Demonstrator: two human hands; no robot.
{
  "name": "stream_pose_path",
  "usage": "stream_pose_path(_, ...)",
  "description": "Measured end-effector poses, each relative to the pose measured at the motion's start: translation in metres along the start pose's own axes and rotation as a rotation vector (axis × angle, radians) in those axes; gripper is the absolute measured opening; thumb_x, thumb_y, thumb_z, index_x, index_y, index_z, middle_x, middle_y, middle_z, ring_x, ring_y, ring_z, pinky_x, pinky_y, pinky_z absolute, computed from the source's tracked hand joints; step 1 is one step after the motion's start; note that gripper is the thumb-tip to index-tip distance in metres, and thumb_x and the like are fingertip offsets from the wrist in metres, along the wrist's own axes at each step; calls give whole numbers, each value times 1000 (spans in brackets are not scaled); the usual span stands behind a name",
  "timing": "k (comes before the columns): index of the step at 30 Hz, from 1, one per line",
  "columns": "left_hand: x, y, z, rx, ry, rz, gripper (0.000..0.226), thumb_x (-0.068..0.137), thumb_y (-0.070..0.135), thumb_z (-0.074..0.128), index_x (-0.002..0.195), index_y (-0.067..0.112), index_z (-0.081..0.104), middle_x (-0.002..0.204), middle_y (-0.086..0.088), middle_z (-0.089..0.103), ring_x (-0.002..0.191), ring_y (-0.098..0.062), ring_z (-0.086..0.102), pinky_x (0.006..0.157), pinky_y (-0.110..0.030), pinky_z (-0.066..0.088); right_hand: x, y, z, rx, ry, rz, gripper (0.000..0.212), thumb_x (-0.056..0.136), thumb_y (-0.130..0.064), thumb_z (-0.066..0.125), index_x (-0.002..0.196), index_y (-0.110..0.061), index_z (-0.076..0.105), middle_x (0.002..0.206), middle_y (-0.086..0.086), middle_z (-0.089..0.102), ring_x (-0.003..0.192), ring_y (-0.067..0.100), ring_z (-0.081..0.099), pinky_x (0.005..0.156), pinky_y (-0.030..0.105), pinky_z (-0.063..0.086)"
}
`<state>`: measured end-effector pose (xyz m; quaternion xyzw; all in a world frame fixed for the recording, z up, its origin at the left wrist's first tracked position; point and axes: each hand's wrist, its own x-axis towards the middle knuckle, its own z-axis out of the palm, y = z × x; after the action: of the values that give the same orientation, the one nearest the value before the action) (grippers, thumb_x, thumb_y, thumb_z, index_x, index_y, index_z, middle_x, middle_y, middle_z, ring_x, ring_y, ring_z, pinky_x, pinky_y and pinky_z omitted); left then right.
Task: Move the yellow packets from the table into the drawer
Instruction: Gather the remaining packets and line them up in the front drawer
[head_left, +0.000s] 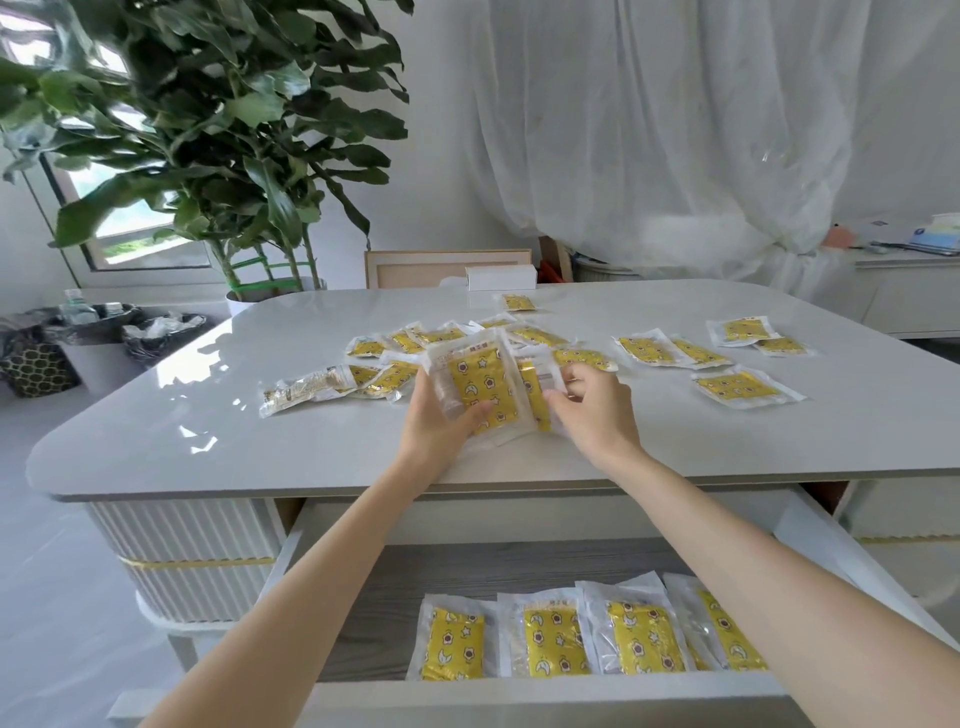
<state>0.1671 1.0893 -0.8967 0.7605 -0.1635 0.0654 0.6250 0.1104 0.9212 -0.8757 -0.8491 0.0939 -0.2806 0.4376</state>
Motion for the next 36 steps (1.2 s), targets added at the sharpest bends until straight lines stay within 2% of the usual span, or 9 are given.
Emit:
stream_pose_path(6,-13,14,-15,-99,54,-35,59,77,16,77,124,17,42,108,7,61,90,3,60,71,-10,51,9,-5,-12,385,4,297,8,86,-13,60,92,-12,55,95,8,64,90,24,62,80,33,51)
stream_pose_path(11,-25,31,-43,-102,34,-44,58,63,29,84,108,24,48,110,0,65,103,-18,64,92,-37,52,0,-14,-24,579,-131,346,13,86,-6,58,94,-15,53,104,11,64,90,24,65,82,40,54)
stream_pose_path(17,-62,46,-82,35,-216,-64,51,66,23,81,110,20,56,104,2,70,94,-11,69,80,-28,57,-40,-30,-20,297,-240,158,22,85,-18,54,104,-7,51,95,7,58,86,19,54,75,31,42)
stream_pose_path(21,-88,38,-96,204,-368,-125,36,69,10,81,95,22,59,91,5,71,87,-13,70,76,-26,57,-74,-38,-14,96,-436,-11,11,88,-17,57,94,-11,50,66,-2,54,54,7,48,55,22,37)
stream_pose_path(24,-103,24,-102,317,-534,-193,38,67,11,83,98,22,65,90,6,75,84,-11,71,73,-23,57,-88,-37,-11,-111,-602,-67,13,84,-11,62,92,-15,54,64,-7,62,44,-2,50,52,20,41)
stream_pose_path(28,-107,-6,-100,431,-653,-337,35,64,19,87,95,16,71,92,5,75,85,-11,72,80,-27,57,-96,-24,-4,-360,-811,41,22,84,-7,62,105,-7,66,94,8,73,70,12,62,66,26,53)
stream_pose_path(31,-104,-24,-94,429,-740,-487,33,69,18,84,100,14,72,98,2,75,91,-13,71,82,-25,56,-98,-8,0,-492,-847,199,25,80,0,54,100,11,62,85,30,58,60,14,39,47,20,31)
stream_pose_path(33,-100,-28,-90,402,-824,-608,41,71,17,82,110,15,68,107,0,72,100,-16,68,90,-29,54,-98,2,-1,-500,-853,327,17,81,1,55,94,10,60,70,14,42,53,14,29,43,20,21)
stream_pose_path(36,-91,-34,-79,365,-886,-746,42,75,13,79,114,17,64,109,3,71,102,-13,66,93,-29,52,-95,17,-5,-418,-823,493,11,88,5,51,91,-6,53,71,4,39,51,12,31,39,20,23)
